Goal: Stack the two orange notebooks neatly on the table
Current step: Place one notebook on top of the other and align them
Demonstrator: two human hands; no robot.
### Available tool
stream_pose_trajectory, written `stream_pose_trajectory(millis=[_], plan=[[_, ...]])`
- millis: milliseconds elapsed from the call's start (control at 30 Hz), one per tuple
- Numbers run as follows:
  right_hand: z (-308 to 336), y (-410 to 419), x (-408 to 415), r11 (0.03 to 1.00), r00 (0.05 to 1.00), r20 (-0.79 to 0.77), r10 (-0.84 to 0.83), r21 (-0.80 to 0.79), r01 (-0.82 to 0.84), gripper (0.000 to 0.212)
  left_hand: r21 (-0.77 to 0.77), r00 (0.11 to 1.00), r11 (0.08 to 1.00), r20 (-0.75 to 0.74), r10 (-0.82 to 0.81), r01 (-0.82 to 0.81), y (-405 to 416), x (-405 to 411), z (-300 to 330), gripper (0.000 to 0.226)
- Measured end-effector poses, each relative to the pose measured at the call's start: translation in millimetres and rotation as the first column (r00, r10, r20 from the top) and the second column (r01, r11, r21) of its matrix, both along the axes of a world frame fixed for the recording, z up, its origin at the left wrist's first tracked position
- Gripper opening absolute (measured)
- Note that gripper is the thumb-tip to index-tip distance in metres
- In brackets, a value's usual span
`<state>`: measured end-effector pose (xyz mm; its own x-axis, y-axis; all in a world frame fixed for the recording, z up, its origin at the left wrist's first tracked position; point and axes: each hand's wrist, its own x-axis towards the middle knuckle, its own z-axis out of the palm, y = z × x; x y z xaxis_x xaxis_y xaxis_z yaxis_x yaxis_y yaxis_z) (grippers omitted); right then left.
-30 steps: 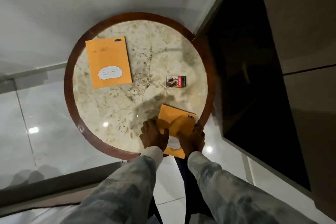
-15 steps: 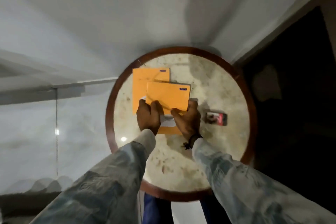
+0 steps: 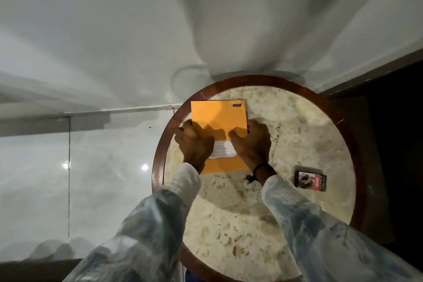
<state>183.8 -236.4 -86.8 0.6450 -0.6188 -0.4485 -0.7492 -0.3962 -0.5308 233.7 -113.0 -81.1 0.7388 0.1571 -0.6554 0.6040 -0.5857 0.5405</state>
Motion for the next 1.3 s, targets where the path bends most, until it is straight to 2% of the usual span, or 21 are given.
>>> stream_pose_trajectory(millis=[133, 167, 233, 267, 367, 433, 467, 567, 733, 800, 900, 1000, 1067, 1167, 1233, 1300], plan=[[-1.1, -27.9, 20.2, 0.941, 0.983, -0.032, -0.181, 0.286, 0.182, 0.024, -0.375, 0.997, 0.924, 0.006, -0.073, 0.07, 9.8, 0.0, 9.1, 0.054], [1.2, -33.4, 25.0, 0.908, 0.978, -0.019, -0.208, 0.369, 0.2, 0.02, -0.431, 0.993, 0.894, 0.047, -0.11, 0.119, 8.8, -3.3, 12.2, 0.051], [13.1, -38.4, 29.5, 0.823, 0.959, 0.041, -0.28, 0.525, 0.218, 0.021, -0.432, 0.962, 0.864, 0.194, -0.192, 0.259, 5.3, -7.3, 18.1, 0.045], [21.3, -40.1, 28.3, 0.824, 0.95, 0.126, -0.286, 0.538, 0.176, 0.026, -0.393, 0.936, 0.864, 0.283, -0.212, 0.314, 2.4, -7.5, 21.4, 0.044], [43.6, -40.4, 13.7, 0.927, 0.851, 0.49, -0.188, 0.374, -0.01, 0.038, -0.26, 0.828, 0.895, 0.531, -0.181, 0.363, -2.5, -8.6, 23.9, 0.048], [47.1, -31.6, -3.4, 0.957, 0.782, 0.61, -0.129, 0.283, -0.063, 0.045, -0.216, 0.783, 0.915, 0.603, -0.15, 0.342, -4.3, -18.7, 19.8, 0.051], [44.8, -25.7, -12.7, 0.964, 0.783, 0.614, -0.102, 0.255, -0.074, 0.049, -0.2, 0.784, 0.917, 0.598, -0.165, 0.345, -5.4, -25.2, 16.8, 0.05], [28.9, -14.5, -31.9, 0.974, 0.852, 0.52, -0.053, 0.214, -0.07, 0.056, -0.173, 0.811, 0.916, 0.543, -0.218, 0.362, -4.6, -35.8, 2.5, 0.059], [21.0, -27.5, -21.4, 0.99, 0.916, 0.401, -0.024, 0.136, -0.033, 0.051, -0.144, 0.781, 0.884, 0.546, -0.303, 0.444, -3.2, -24.6, -0.1, 0.065], [17.4, -29.6, -12.9, 0.996, 0.965, 0.262, 0.026, 0.074, -0.047, 0.057, -0.059, 0.793, 0.911, 0.518, -0.321, 0.408, -4.6, -26.0, -0.5, 0.063], [9.1, -30.3, -0.7, 0.994, 0.992, 0.068, 0.107, 0.012, -0.108, 0.057, 0.117, 0.865, 0.929, 0.338, -0.37, 0.351, -9.8, -25.6, -0.7, 0.055], [1.4, -32.4, 5.2, 0.979, 0.98, 0.003, 0.197, -0.053, -0.197, 0.058, 0.308, 0.84, 0.864, 0.254, -0.478, 0.399, -9.9, -23.9, -0.1, 0.049], [-0.9, -36.5, 3.0, 0.97, 0.971, -0.005, 0.238, -0.041, -0.238, 0.068, 0.299, 0.845, 0.876, 0.274, -0.459, 0.378, -9.3, -23.5, 1.2, 0.055], [4.5, -41.4, -13.2, 0.924, 0.923, -0.031, 0.383, 0.016, -0.383, 0.101, 0.199, 0.865, 0.89, 0.225, -0.448, 0.41, -4.7, -25.6, 1.5, 0.087], [7.0, -43.0, -28.5, 0.849, 0.848, -0.054, 0.527, 0.006, -0.528, 0.117, 0.225, 0.8, 0.812, 0.163, -0.577, 0.539, 1.1, -30.7, 2.4, 0.101], [7.1, -42.3, -38.8, 0.777, 0.778, -0.096, 0.621, -0.058, -0.627, 0.113, 0.271, 0.723, 0.724, 0.124, -0.68, 0.634, 5.4, -37.3, 3.2, 0.108]])
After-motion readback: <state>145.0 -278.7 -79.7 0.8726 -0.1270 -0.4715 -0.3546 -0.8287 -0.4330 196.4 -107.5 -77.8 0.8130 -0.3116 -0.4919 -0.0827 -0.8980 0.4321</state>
